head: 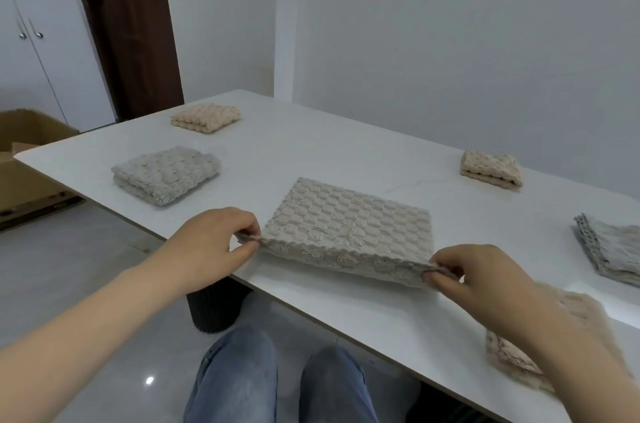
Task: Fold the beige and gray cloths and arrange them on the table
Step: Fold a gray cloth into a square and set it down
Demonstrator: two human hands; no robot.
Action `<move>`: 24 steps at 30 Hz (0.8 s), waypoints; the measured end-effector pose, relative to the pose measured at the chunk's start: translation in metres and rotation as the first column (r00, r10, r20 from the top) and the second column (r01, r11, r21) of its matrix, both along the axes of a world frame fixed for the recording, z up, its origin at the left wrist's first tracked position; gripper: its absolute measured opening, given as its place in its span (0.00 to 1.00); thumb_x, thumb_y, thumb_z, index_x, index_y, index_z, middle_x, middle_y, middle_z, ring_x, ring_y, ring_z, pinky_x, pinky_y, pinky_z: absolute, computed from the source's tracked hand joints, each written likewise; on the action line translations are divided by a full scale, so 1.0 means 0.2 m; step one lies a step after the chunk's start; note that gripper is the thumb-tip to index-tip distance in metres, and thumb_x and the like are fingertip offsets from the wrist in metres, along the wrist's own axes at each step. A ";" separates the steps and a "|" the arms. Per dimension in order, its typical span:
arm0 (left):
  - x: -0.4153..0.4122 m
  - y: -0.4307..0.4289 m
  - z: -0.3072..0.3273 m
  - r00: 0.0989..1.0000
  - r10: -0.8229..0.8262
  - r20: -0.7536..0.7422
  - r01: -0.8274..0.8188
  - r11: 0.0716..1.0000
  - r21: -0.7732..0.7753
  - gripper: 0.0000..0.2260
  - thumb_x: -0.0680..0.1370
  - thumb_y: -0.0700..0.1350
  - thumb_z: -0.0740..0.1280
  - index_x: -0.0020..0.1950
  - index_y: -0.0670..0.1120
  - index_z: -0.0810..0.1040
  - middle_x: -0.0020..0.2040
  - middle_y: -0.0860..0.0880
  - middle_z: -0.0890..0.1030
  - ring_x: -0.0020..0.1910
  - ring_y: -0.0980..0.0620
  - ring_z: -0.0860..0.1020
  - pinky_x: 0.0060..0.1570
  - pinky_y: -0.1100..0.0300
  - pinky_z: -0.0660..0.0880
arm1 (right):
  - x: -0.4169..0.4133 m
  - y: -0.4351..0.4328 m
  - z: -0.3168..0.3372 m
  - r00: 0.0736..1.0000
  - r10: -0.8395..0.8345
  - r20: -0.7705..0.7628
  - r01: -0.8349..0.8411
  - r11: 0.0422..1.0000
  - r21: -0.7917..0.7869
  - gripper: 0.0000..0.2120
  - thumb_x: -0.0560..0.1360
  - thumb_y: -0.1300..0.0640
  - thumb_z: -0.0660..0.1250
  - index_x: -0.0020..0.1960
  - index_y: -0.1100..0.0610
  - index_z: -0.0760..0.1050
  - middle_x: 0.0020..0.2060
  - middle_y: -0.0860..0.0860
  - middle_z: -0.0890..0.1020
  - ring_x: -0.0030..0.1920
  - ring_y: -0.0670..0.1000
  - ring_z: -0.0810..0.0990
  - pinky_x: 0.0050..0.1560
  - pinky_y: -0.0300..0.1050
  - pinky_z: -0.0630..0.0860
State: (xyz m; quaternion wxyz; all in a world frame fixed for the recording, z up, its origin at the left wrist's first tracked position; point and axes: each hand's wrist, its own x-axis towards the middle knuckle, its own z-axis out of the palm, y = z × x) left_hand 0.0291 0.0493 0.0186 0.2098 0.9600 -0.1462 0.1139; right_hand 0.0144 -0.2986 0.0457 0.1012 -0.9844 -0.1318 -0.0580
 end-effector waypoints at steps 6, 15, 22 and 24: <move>0.10 -0.02 0.24 0.997 0.050 0.060 -0.042 0.989 -0.140 0.02 0.76 0.45 0.67 0.44 0.51 0.77 0.42 0.56 0.80 0.45 0.57 0.77 0.37 0.66 0.70 | 0.09 0.00 0.27 0.979 -0.016 0.203 -0.008 0.993 0.117 0.18 0.75 0.52 0.66 0.30 0.57 0.68 0.24 0.52 0.71 0.28 0.49 0.69 0.30 0.46 0.63; 0.27 -0.06 0.62 0.962 0.150 0.229 -0.024 0.880 -0.475 0.04 0.75 0.42 0.69 0.41 0.48 0.79 0.33 0.48 0.78 0.33 0.54 0.77 0.39 0.58 0.74 | 0.25 0.00 0.58 0.911 -0.097 0.401 -0.071 0.920 0.384 0.17 0.75 0.52 0.67 0.38 0.66 0.74 0.28 0.60 0.74 0.31 0.58 0.70 0.33 0.45 0.63; 0.37 -0.07 0.80 0.932 0.217 0.290 0.033 0.746 -0.666 0.05 0.75 0.46 0.70 0.44 0.45 0.81 0.33 0.51 0.78 0.33 0.54 0.74 0.40 0.58 0.71 | 0.30 0.04 0.74 0.848 -0.151 0.508 -0.173 0.828 0.534 0.19 0.75 0.53 0.67 0.34 0.65 0.68 0.26 0.53 0.66 0.28 0.48 0.63 0.32 0.44 0.60; 0.38 -0.09 0.84 0.916 0.247 0.315 0.063 0.689 -0.722 0.06 0.75 0.46 0.70 0.44 0.44 0.81 0.32 0.51 0.78 0.29 0.56 0.74 0.35 0.61 0.73 | 0.31 0.05 0.77 0.821 -0.190 0.539 -0.200 0.787 0.583 0.18 0.76 0.55 0.67 0.34 0.64 0.69 0.25 0.49 0.65 0.27 0.46 0.62 0.30 0.41 0.59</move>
